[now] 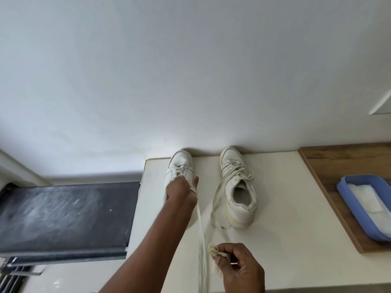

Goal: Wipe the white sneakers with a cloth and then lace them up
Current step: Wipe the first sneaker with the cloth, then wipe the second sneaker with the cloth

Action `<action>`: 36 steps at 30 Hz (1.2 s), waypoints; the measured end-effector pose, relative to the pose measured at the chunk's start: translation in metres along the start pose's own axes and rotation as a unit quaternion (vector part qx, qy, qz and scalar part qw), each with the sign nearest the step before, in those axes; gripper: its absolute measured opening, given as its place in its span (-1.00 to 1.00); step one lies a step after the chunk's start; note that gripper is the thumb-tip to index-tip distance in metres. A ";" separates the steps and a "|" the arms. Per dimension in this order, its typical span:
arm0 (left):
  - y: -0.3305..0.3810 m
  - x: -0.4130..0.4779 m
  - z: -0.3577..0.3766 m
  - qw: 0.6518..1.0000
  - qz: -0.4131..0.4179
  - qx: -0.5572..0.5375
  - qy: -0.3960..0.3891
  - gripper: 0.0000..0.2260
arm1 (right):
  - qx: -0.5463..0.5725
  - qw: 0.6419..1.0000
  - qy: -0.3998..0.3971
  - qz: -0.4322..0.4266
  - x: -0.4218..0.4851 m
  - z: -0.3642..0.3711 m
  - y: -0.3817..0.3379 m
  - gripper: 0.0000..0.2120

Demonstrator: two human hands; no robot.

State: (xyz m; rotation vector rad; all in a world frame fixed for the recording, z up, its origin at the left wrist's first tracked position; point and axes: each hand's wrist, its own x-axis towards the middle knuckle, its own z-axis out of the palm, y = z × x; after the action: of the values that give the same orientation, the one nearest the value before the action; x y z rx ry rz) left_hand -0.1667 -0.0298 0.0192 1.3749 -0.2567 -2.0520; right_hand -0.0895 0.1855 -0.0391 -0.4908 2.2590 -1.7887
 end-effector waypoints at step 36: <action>-0.092 -0.068 0.009 0.247 0.374 0.871 -0.200 -0.69 | -0.025 0.983 -0.041 0.179 -0.002 -0.022 -0.021 -0.59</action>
State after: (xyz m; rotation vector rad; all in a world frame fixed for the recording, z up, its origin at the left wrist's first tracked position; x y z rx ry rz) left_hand -0.1955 0.0804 0.0294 0.7328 -3.2532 -0.3079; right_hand -0.0927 0.2014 -0.0136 -0.1478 2.1733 -1.5086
